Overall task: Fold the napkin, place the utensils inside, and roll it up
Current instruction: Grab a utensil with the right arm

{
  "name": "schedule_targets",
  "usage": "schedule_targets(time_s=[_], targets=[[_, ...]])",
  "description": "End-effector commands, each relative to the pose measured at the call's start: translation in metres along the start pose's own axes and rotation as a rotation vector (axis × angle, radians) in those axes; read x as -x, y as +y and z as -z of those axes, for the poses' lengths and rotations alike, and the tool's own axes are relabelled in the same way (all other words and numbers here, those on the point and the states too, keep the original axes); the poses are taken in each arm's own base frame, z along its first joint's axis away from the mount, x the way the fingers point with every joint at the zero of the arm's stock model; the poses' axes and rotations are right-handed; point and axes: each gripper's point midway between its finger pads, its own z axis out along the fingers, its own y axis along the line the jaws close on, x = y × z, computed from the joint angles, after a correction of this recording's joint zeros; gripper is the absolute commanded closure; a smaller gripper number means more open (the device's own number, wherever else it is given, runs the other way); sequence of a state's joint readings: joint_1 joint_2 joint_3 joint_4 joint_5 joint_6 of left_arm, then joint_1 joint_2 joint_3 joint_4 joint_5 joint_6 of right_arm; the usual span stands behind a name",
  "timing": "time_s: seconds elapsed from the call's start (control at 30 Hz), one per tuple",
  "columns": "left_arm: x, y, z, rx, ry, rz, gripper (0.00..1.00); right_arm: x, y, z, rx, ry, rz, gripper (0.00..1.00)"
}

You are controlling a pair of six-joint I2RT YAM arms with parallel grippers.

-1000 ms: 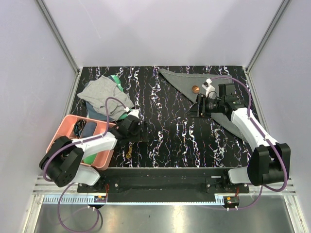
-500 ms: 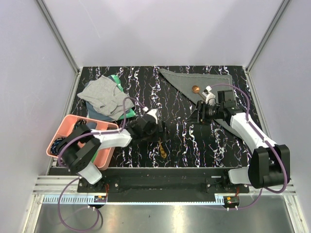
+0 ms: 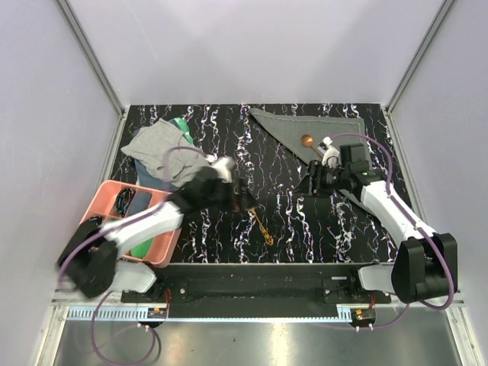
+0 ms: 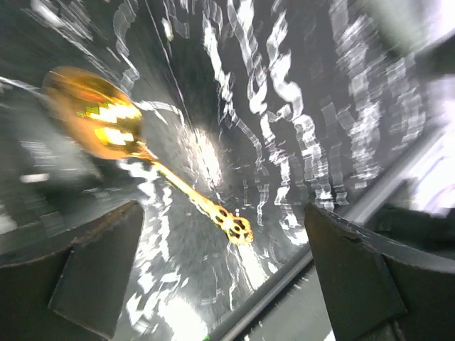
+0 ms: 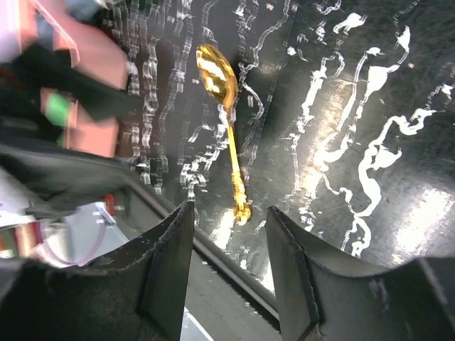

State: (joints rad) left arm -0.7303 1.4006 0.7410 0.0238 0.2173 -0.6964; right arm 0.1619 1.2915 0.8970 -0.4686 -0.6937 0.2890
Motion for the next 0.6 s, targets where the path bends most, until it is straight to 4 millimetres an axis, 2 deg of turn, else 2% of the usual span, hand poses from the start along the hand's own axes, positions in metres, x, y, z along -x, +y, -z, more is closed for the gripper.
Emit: schedule_targets(time_s=[0.0,0.03,0.07,0.1,0.13,0.17,0.2,0.23,0.27,0.3,0.37,0.4,0.47,0.57], targets=[[0.034,0.000,0.079,-0.127,-0.130,-0.041,0.01,0.001,0.013,-0.020,-0.061,0.014,0.105,0.47],[0.045,-0.012,0.104,-0.170,-0.180,-0.086,0.01,-0.003,0.011,-0.030,-0.086,0.040,0.109,0.47],[0.041,-0.004,0.115,-0.139,-0.161,-0.115,0.01,-0.008,0.019,-0.042,-0.108,0.060,0.150,0.47],[0.055,-0.006,0.131,-0.139,-0.199,-0.135,0.01,-0.010,0.020,-0.049,-0.122,0.074,0.159,0.47],[0.054,-0.009,0.145,-0.145,-0.202,-0.150,0.01,-0.016,0.016,-0.063,-0.142,0.110,0.154,0.48],[0.057,-0.011,0.153,-0.162,-0.215,-0.180,0.01,-0.012,0.019,-0.070,-0.165,0.104,0.172,0.48],[0.065,-0.008,0.163,-0.165,-0.246,-0.178,0.01,-0.022,0.029,-0.081,-0.160,0.134,0.206,0.48],[0.066,-0.017,0.173,-0.220,-0.252,-0.200,0.01,-0.027,0.027,-0.092,-0.184,0.159,0.218,0.48],[0.068,-0.016,0.176,-0.228,-0.259,-0.219,0.01,-0.021,0.029,-0.098,-0.218,0.139,0.248,0.48],[0.071,-0.011,0.180,-0.226,-0.270,-0.214,0.01,-0.030,0.038,-0.107,-0.227,0.154,0.286,0.48],[0.078,0.005,0.184,-0.199,-0.282,-0.190,0.01,-0.028,0.037,-0.121,-0.296,0.142,0.326,0.49],[0.075,0.006,0.185,-0.231,-0.264,-0.179,0.01,-0.030,0.037,-0.125,-0.313,0.149,0.340,0.49],[0.082,0.016,0.184,-0.216,-0.276,-0.150,0.01,-0.036,0.043,-0.140,-0.343,0.158,0.388,0.48],[0.087,0.018,0.181,-0.220,-0.287,-0.153,0.01,-0.042,0.041,-0.158,-0.406,0.167,0.445,0.48]])
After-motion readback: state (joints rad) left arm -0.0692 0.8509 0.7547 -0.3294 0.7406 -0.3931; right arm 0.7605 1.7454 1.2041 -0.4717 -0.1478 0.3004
